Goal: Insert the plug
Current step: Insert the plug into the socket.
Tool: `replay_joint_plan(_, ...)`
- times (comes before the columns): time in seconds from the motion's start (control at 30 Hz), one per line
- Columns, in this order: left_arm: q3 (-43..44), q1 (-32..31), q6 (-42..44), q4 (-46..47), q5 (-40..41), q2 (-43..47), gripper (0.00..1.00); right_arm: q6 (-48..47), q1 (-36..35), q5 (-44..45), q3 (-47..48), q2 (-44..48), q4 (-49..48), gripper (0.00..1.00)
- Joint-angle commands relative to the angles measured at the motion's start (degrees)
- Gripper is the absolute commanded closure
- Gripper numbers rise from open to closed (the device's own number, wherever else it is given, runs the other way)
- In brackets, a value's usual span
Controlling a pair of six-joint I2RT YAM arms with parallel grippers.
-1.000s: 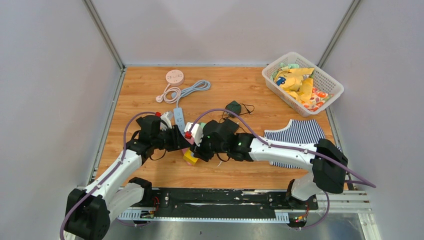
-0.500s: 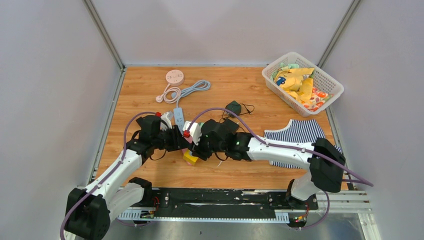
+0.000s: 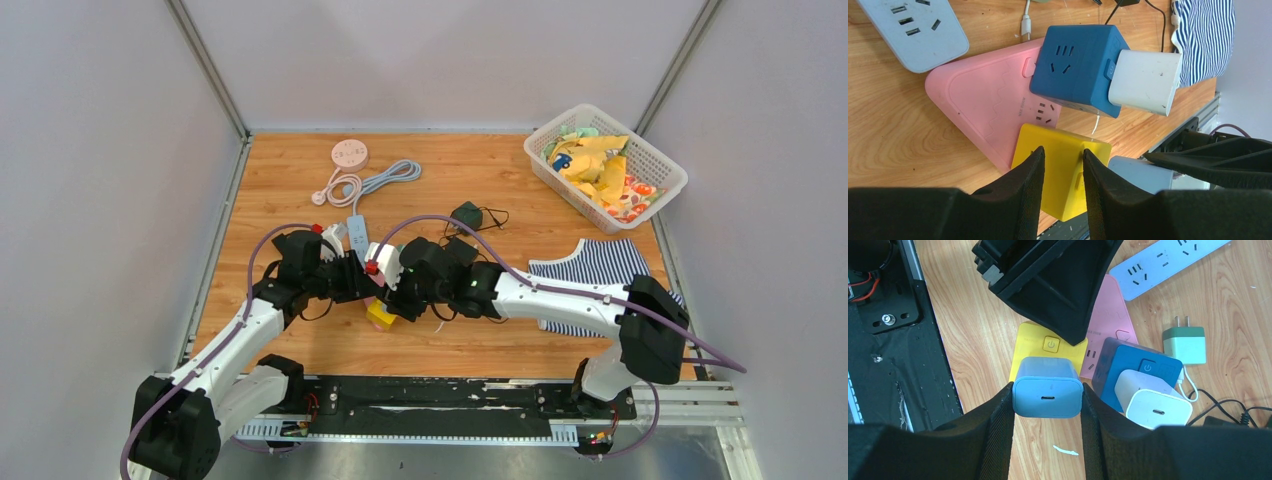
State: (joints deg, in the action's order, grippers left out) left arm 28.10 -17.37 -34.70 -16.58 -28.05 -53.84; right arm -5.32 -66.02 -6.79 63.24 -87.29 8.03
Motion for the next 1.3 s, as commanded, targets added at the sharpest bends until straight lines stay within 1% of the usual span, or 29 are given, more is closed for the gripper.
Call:
replay_joint_plan(0.0, -0.94, 0.38, 0.56, -0.17, -0.02, -0.34, 0.64, 0.13, -0.78, 1.27, 1.36, -2.05, 2.91, 1.0)
replay_joint_plan(0.13, -1.11, 0.38, 0.51, -0.06, -0.15, -0.58, 0.65, -1.31, -0.78, 3.53, 1.51, -4.32, 3.38, 1.0)
replay_joint_plan(0.47, -1.35, 0.31, 0.1, 0.47, -0.75, -0.71, 0.67, -0.83, -0.85, 4.74, 1.76, -5.0, 6.17, 1.0)
replay_joint_plan(0.7, -1.88, 0.31, 0.19, 0.91, -0.95, -1.33, 0.71, 0.07, -0.86, 4.18, -0.39, -6.79, 5.72, 1.0)
replay_joint_plan(0.8, -2.12, 0.31, 0.1, 1.14, -0.78, -1.33, 0.74, 0.56, -0.87, 3.44, -0.71, -8.29, 5.43, 1.0)
replay_joint_plan(0.97, -2.17, 0.31, 0.02, 1.31, -1.21, -1.34, 0.86, 2.22, -0.82, 2.58, -1.77, -9.77, 5.13, 1.0)
replay_joint_plan(1.13, -2.34, 0.31, -0.12, 1.28, -0.98, -1.22, 0.87, 4.07, -0.78, 0.79, -5.24, -10.35, 2.49, 1.0)
replay_joint_plan(1.27, -2.35, 0.31, -0.33, 1.16, -0.84, -1.34, 0.87, 4.86, -0.65, 0.96, -6.91, -9.87, 0.97, 1.0)
